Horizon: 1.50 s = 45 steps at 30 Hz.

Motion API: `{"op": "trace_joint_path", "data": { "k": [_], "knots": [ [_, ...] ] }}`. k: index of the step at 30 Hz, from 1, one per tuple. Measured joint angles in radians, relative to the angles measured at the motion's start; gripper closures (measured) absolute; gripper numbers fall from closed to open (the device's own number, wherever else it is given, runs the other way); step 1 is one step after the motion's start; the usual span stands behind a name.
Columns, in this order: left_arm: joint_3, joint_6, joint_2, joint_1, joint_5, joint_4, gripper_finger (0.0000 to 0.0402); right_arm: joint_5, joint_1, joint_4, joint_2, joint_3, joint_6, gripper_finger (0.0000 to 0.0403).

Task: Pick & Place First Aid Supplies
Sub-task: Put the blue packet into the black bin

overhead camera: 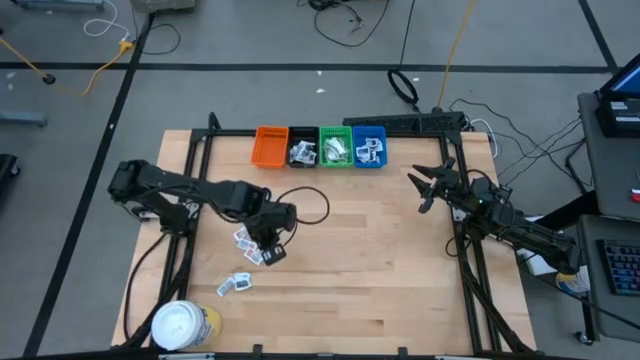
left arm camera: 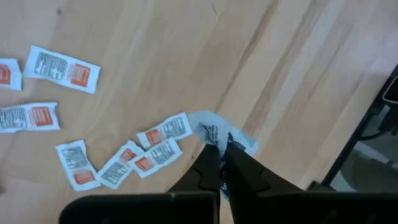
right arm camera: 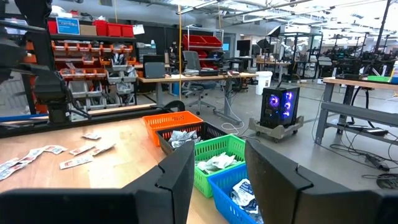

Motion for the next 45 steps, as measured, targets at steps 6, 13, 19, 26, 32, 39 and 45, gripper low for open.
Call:
{"op": "trace_joint_path", "data": {
  "k": [6,13,19,26,32,39,45],
  "knots": [
    [0.004,0.025,0.014,0.144,-0.004,0.006,0.0396,0.0,0.0,0.0,0.0,0.0,0.0,0.0264],
    [0.037,0.139,0.015,0.387,-0.007,-0.002,0.0396,0.0,0.0,0.0,0.0,0.0,0.0,0.0264],
    [0.052,0.196,0.014,0.558,-0.011,-0.019,0.0394,0.0,0.0,0.0,0.0,0.0,0.0,0.0264],
    [0.051,0.223,0.014,0.685,-0.011,-0.026,0.0394,0.0,0.0,0.0,0.0,0.0,0.0,0.0264],
    [0.174,0.267,0.156,0.74,-0.011,-0.079,0.0395,0.0,0.0,0.0,0.0,0.0,0.0,0.0264],
    [0.435,0.335,0.382,0.794,-0.013,-0.162,0.0396,0.0,0.0,0.0,0.0,0.0,0.0,0.0264],
    [0.643,0.36,0.521,0.83,-0.038,-0.219,0.0396,0.0,0.0,0.0,0.0,0.0,0.0,0.0264]
  ]
}}
